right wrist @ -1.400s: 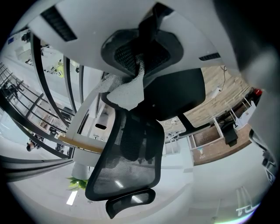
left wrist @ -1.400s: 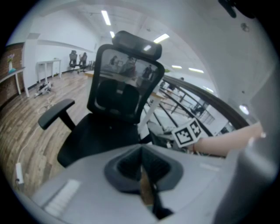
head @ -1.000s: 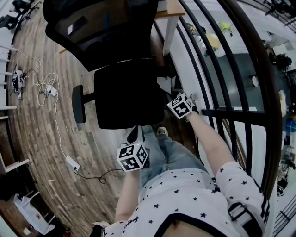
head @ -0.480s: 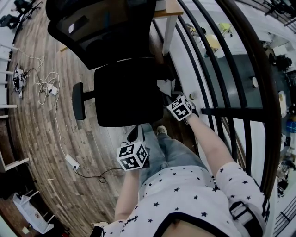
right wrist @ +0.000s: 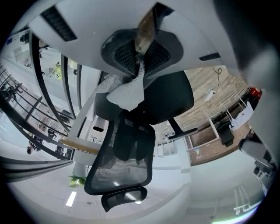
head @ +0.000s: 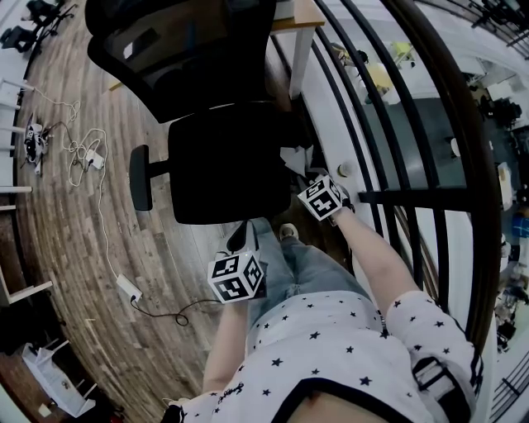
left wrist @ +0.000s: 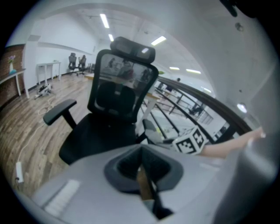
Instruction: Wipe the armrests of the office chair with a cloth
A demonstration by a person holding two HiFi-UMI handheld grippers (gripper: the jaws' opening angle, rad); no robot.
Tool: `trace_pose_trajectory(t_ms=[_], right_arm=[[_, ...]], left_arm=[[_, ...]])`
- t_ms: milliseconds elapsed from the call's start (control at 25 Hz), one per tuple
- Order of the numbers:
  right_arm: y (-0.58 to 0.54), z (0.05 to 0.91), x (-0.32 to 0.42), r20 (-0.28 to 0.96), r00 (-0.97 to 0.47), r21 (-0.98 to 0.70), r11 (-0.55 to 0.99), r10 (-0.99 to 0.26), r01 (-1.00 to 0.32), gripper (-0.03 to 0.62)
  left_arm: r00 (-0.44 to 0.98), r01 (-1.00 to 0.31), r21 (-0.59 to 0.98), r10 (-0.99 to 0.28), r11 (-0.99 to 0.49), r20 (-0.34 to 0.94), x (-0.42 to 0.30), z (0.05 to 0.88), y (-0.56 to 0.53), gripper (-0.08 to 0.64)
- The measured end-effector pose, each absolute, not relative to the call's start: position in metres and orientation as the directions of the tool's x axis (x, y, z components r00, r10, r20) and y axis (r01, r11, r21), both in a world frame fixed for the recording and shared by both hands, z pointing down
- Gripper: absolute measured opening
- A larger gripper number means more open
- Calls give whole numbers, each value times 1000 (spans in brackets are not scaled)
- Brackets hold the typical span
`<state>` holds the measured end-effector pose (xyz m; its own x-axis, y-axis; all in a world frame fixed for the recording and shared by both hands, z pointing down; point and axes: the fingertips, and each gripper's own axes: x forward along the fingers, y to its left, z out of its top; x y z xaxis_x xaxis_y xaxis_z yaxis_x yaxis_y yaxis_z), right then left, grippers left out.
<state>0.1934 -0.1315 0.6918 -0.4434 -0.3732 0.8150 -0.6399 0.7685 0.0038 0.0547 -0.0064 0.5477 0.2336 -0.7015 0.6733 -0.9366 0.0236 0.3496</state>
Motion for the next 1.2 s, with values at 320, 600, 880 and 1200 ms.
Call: trace_pose_trajectory(t_ms=[320,600,880,1200], right_arm=[[-109,692,194,826,-452,-3,800,-336,-600,29],[-81,697,192,835,-461,-14,826,-300,-563,29],[-75,689,191,831,-468,-26,819,-301,-573,29],[-67,656,189,781,-517,-54,787,-350,-615,29]], left_arm=[[227,-937,347,-705,29,672,56,545,-2,6],[230,-940,342,-715,14,660,61,539,-5,6],[226,-941,338,-726,9,650,59,531,-4,6],[215,-941,337,-743,15,633,54,525,-1,6]])
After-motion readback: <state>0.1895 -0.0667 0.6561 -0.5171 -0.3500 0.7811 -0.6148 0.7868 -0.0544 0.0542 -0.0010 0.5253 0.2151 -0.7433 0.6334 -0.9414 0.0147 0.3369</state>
